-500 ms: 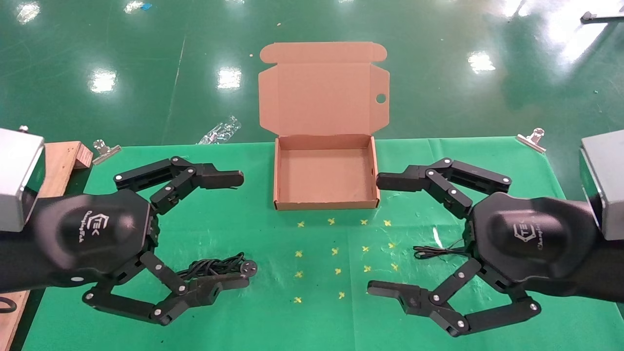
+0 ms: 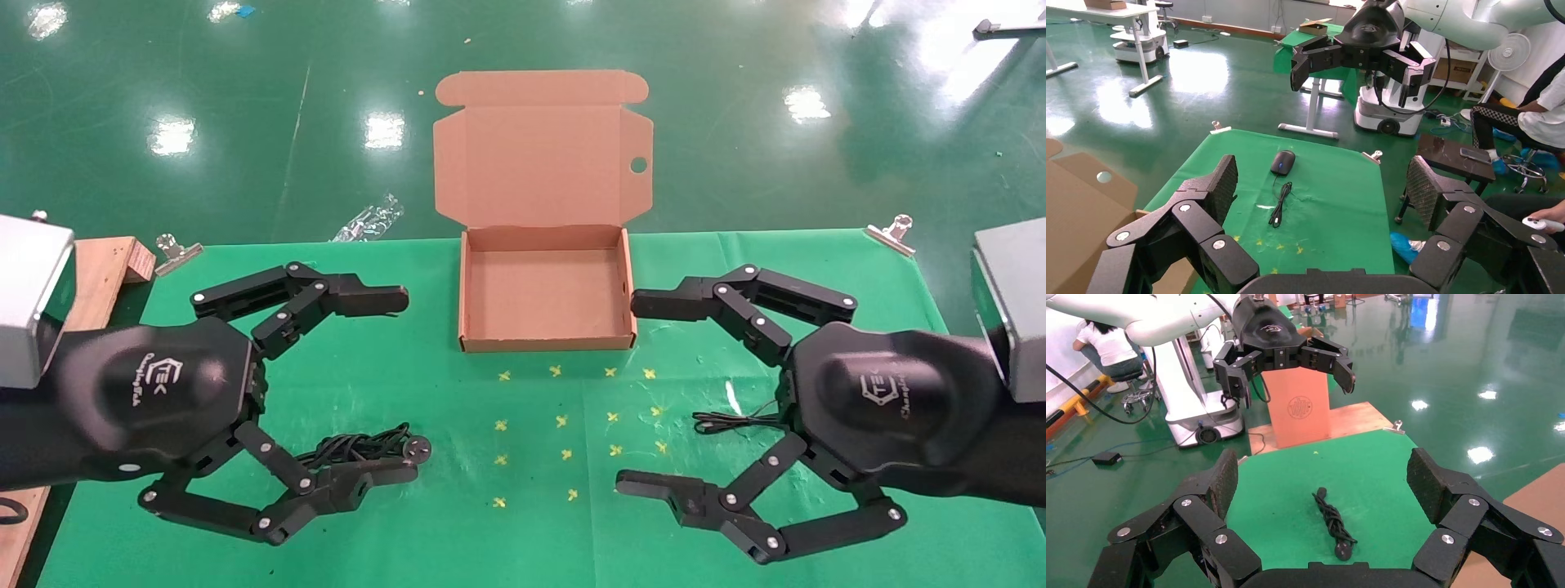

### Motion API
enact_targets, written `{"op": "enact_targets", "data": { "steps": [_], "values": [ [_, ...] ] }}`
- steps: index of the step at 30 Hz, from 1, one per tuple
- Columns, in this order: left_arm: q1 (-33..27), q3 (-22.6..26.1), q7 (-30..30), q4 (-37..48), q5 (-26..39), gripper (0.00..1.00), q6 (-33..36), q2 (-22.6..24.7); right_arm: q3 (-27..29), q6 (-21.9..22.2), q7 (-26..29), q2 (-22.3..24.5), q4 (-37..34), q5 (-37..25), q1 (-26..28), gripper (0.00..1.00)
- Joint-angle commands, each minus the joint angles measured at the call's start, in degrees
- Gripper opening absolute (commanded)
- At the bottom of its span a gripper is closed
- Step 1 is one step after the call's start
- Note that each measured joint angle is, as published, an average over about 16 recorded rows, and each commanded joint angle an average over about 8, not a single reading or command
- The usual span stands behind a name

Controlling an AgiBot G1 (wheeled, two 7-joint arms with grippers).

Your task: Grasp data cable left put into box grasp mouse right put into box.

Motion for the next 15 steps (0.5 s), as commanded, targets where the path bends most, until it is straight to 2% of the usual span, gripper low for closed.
{"op": "enact_targets", "data": {
  "steps": [1, 15],
  "values": [
    [0.0, 0.0, 0.0, 0.0, 0.0, 1.0, 0.0, 0.0, 0.0, 0.0, 0.0, 0.0, 0.0, 0.0, 0.0, 1.0],
    [0.01, -0.02, 0.01, -0.02, -0.03, 1.0, 0.02, -0.01, 0.01, -0.01, 0.0, 0.01, 0.01, 0.01, -0.01, 1.0]
  ]
}}
